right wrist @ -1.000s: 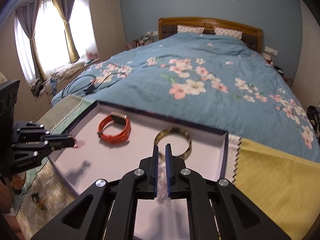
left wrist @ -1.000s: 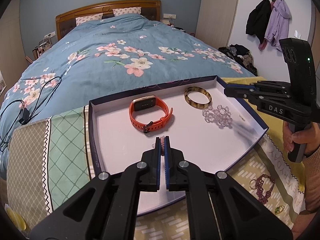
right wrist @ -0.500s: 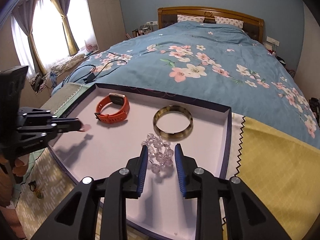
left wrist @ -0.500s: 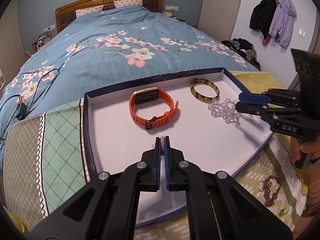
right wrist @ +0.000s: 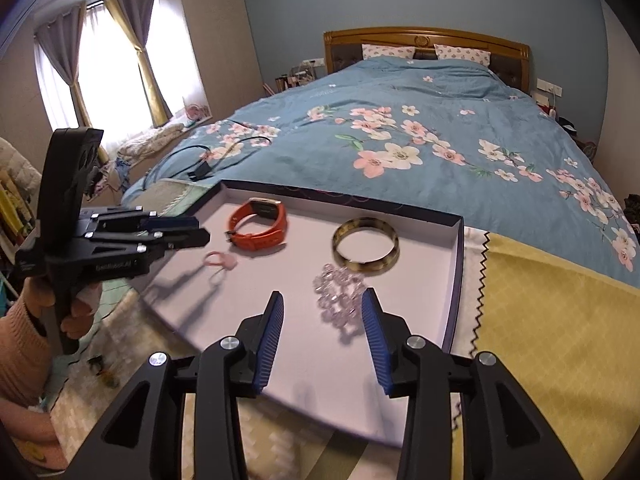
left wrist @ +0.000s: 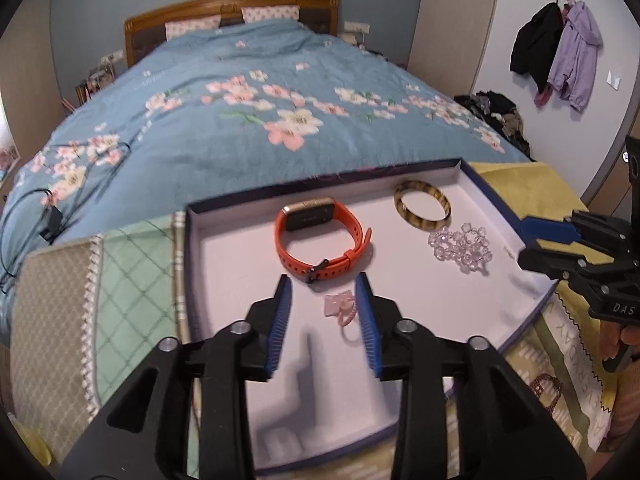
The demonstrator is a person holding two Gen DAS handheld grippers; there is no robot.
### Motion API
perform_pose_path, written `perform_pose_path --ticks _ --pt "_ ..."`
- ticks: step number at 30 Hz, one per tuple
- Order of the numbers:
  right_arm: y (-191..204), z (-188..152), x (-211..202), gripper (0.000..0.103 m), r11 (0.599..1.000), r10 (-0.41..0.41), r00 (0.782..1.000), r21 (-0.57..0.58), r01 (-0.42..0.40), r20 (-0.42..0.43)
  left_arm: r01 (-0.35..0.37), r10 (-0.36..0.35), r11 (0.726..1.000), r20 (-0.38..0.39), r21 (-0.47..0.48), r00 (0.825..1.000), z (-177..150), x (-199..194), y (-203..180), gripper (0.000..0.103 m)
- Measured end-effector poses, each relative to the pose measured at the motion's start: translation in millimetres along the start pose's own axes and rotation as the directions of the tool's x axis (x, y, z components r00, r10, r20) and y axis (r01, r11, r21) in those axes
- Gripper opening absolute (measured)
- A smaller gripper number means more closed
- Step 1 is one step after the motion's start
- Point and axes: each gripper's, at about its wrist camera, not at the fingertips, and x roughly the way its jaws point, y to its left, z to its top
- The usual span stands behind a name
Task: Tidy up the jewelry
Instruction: 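Carry the hair tie into the box with the left tool while the right tool releases the crystal bracelet there, then withdraw both tools from the box toward the remaining rings and beaded bracelet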
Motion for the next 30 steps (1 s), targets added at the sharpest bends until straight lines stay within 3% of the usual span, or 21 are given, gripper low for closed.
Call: perform_pose_path --ticks 5,12,20,30 --pt "14.7 -19.4 -22.5 0.038 0.998 0.035 0.999 -0.042 -0.035 0.001 -0.022 0.02 1.0 0.081 0.016 0.996 -12.9 -40.7 2.7 0.043" --pt "30.9 -53.0 -32.7 0.042 0.996 0.045 0.998 -0.076 -0.048 -0.04 -0.044 0.037 0.997 0.124 0.056 0.992 -48.8 -84.5 -2.5 0.044" --pt "28.0 -79.7 -31.0 0.042 0.998 0.054 0.995 -0.018 -0.055 -0.081 -0.031 0.023 0.996 0.098 0.081 0.995 -95.8 -107.8 -9.9 0.045" --pt "24.7 -93.6 -45.1 0.042 0.997 0.067 0.996 0.048 -0.064 -0.058 0.017 -0.021 0.998 0.057 0.058 0.998 -127.4 -114.2 -12.9 0.046"
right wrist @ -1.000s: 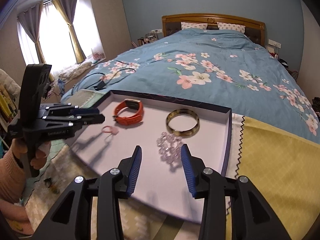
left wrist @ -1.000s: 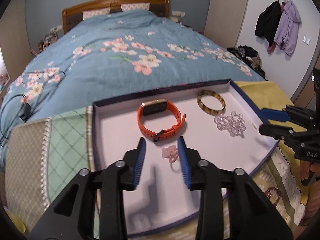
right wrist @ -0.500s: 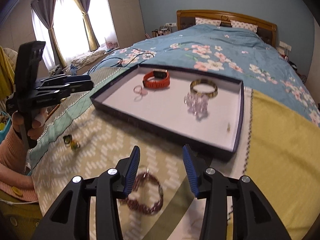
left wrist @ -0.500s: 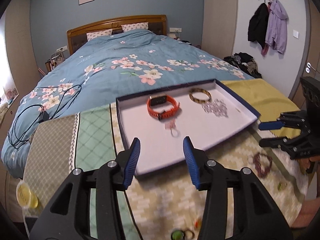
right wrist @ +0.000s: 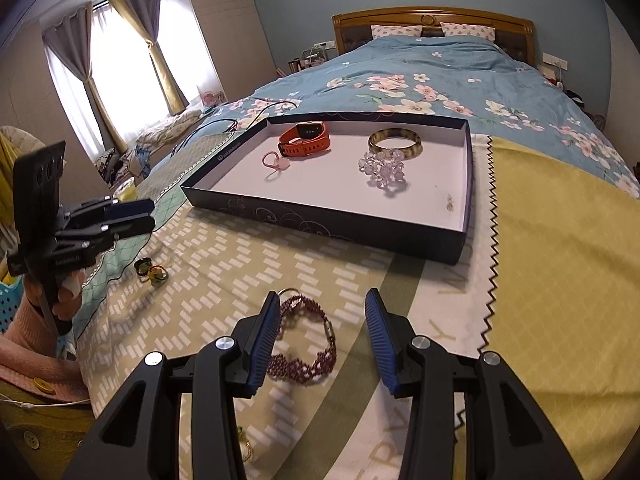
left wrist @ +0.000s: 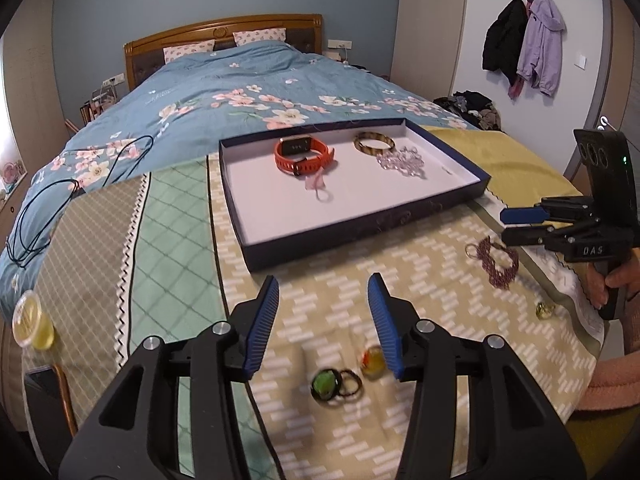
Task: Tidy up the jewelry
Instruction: 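Withdraw both tools from the box toward the remaining rings and beaded bracelet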
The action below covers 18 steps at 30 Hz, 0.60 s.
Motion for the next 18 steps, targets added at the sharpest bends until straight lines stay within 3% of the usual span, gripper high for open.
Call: perform_pose_path --ticks 9,18 --pt "3.8 -10.5 -5.7 0.042 1.0 0.011 1.0 0.02 -0.011 -0.001 -0.005 0.005 1.0 -0.049 0.008 0.999 -22.6 -7.0 0.0 0.046" --pt "7.0 -8.0 -1.4 0.042 0.999 0.023 1.0 0.029 -0.023 0.005 0.037 -0.041 0.999 -0.115 -0.037 0.993 -40.6 -3.4 8.2 0.042"
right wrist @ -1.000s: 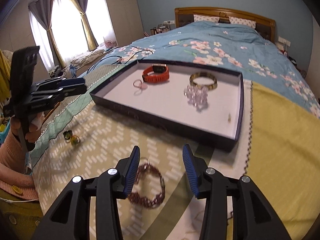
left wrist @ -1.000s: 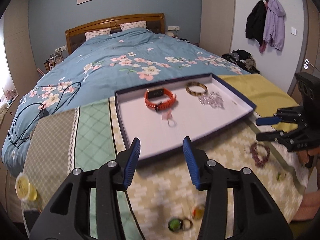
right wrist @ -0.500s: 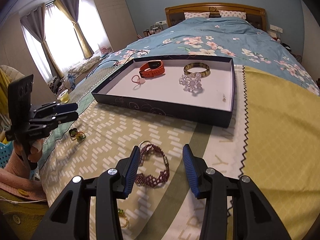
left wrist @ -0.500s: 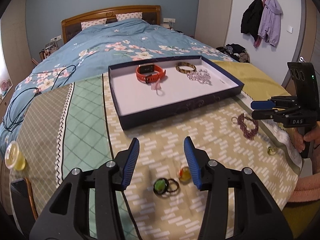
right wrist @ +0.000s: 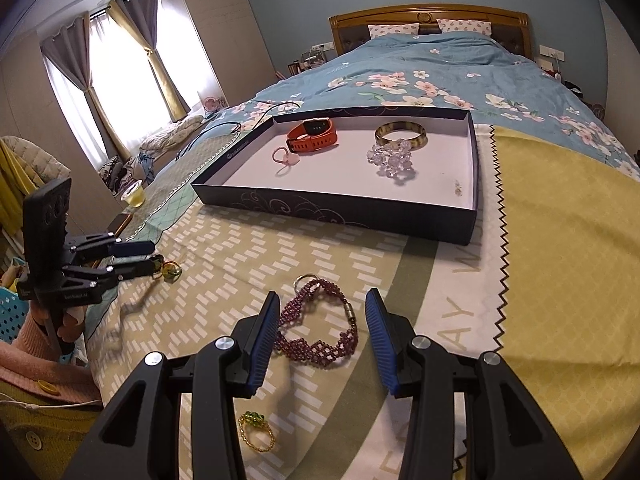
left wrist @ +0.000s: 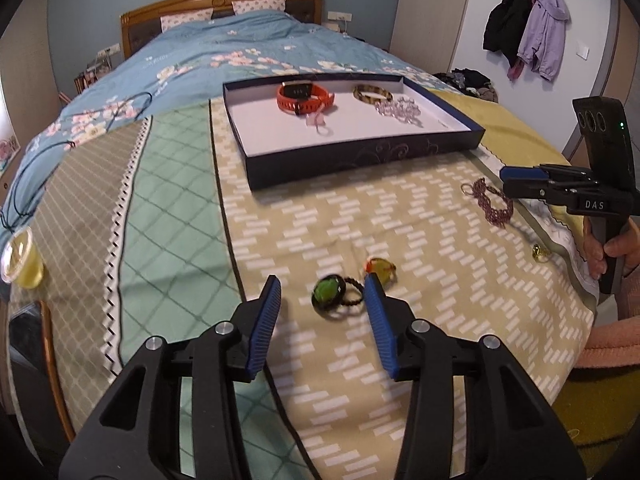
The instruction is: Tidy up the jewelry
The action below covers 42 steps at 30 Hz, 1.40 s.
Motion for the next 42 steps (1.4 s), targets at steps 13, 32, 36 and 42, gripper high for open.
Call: perform_pose_path --ticks 13,32,36,42 --pt "-1.3 -0.8 1.5 0.042 1.0 0.001 1.0 0.013 -0.001 0.003 0.043 -0.044 0.998 -0.016 -0.039 0.999 0.4 5.3 2.3 0.022" --pt "-2.8 -0.3 2.0 0.043 1.0 0.003 1.0 0.02 -0.003 0.004 0.037 -0.036 0.999 0.033 -0.035 0.999 3.3 -3.4 -0.2 0.032" --pt "-3.1 -0.6 2.6 0.043 1.0 0.004 1.0 0.023 -0.004 0.001 0.005 -0.004 0.999 0.035 -0.032 0.999 0.5 -7.7 1.1 0.032" --pt "-2.9 -0.6 3.2 0.043 1.0 0.004 1.0 0.024 -0.004 0.0 -0.025 0.024 1.0 0.03 0.004 0.999 -1.2 -5.7 -5.7 0.032"
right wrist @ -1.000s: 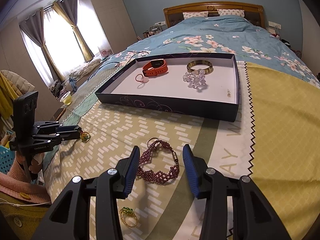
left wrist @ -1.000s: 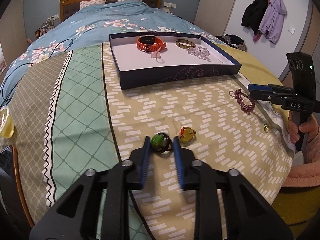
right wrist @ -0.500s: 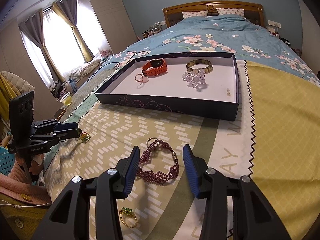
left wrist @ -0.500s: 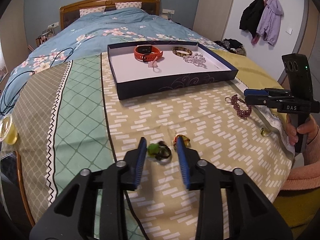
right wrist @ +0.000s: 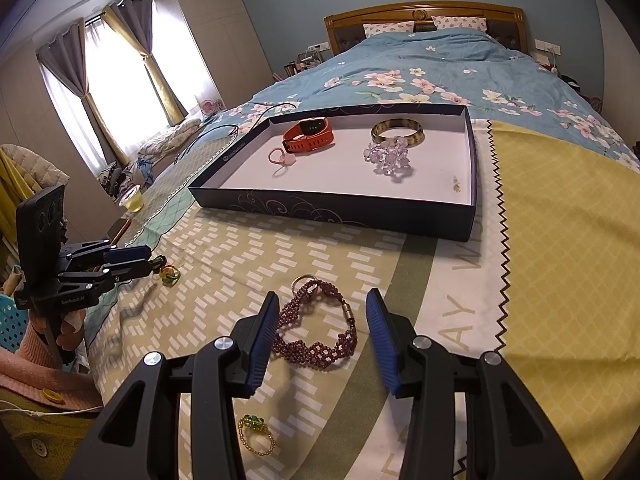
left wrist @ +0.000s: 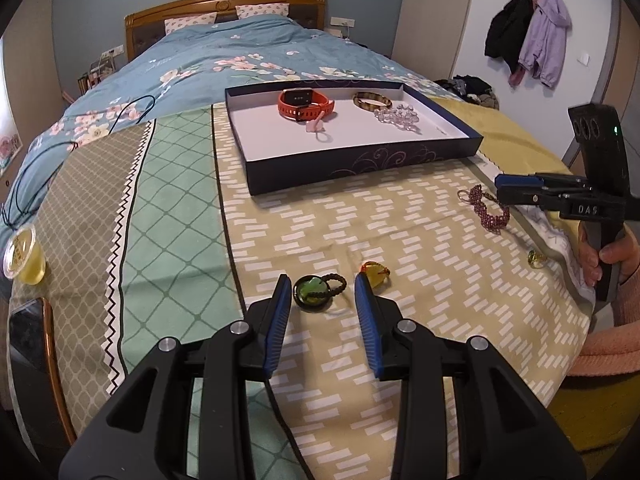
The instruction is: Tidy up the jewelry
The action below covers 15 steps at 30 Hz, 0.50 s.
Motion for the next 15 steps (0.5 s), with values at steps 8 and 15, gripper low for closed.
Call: perform_pose_path --ticks 8,15 --pt "-0.4 -0.2 -1.3 0.043 1.0 0.0 1.0 0.003 0.0 -0.003 -0.049 0.05 0.997 -0.02 0.052 0.999 1.0 10.7 -8.6 0.025" --pt "-1.2 0.0 -0.6 0.043 1.0 0.002 1.0 0.007 -0.002 -0.009 -0.011 0.011 1.0 0.008 0.013 1.0 6.6 6.0 -2.2 0.014"
